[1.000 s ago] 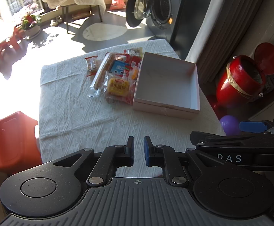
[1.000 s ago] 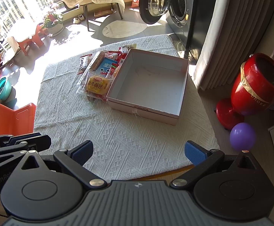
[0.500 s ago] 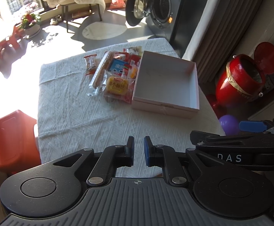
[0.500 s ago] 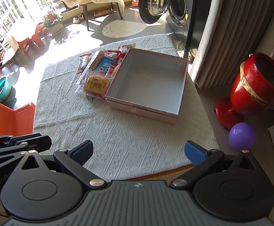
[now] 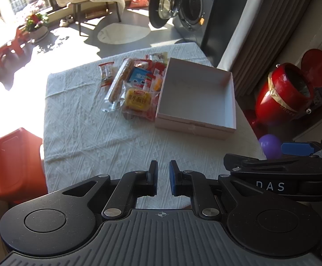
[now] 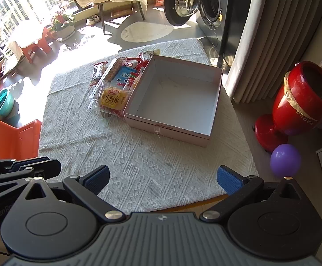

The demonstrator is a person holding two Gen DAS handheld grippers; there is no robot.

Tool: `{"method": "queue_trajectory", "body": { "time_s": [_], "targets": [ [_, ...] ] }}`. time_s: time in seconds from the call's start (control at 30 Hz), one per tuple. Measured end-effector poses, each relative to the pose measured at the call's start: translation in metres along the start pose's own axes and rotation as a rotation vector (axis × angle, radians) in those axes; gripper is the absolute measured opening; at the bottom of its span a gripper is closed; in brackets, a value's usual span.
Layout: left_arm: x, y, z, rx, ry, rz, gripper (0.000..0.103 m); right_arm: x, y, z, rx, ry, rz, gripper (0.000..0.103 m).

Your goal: Organize snacks

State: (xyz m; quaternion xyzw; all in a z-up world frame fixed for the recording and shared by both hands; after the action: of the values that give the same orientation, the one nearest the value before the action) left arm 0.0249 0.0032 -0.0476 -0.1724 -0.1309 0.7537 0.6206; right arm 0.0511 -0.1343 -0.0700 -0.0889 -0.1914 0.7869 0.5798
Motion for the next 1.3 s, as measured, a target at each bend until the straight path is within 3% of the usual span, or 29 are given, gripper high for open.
{"method": "queue_trajectory", "body": {
  "time_s": [0.43,0.6,0.73,0.97,1.1,1.17,1.3],
  "targets": [
    [0.022,-0.015,-0.027,0.027,-0.038,0.032,0.015,0.002,-0.010,-0.022,0.029,-0.016,-0.013,0.103],
    [0.052,-0.037,-0.082,0.133,0.021,0.091,0.015,0.007,-0.025,-0.037,-0.047,-0.025,0.036,0.103],
    [0.077,-0.058,-0.135,0.134,0.025,0.063,0.017,0.015,-0.035,-0.075,-0.009,-0.035,0.045,0.103],
    [0.132,-0.109,-0.201,0.109,0.017,-0.018,0.018,0.056,-0.080,-0.121,-0.024,0.117,0.143,0.103],
    [0.184,-0.136,-0.226,0.070,0.057,0.050,0.018,0.089,-0.112,-0.152,-0.006,0.038,0.130,0.103],
    [0.207,-0.143,-0.238,0.059,0.077,0.068,0.018,0.109,-0.126,-0.172,-0.009,0.007,0.143,0.097],
    [0.232,-0.154,-0.258,0.112,0.150,0.090,0.018,0.141,-0.147,-0.214,-0.012,-0.006,0.171,0.083]
  ]
}}
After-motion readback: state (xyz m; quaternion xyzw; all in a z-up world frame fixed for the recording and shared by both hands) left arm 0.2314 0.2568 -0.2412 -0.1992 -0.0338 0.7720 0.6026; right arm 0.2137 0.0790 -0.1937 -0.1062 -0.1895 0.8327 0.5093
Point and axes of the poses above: each gripper's, at about its wrist camera, not at the fingertips, and z roughly against the way its jaws point, x to its left, y to its underside, the point moved 4 cm from there along -z, roughly the way its jaws point, and after that the axes turned 6 degrees about z, right-handed, at the moved point
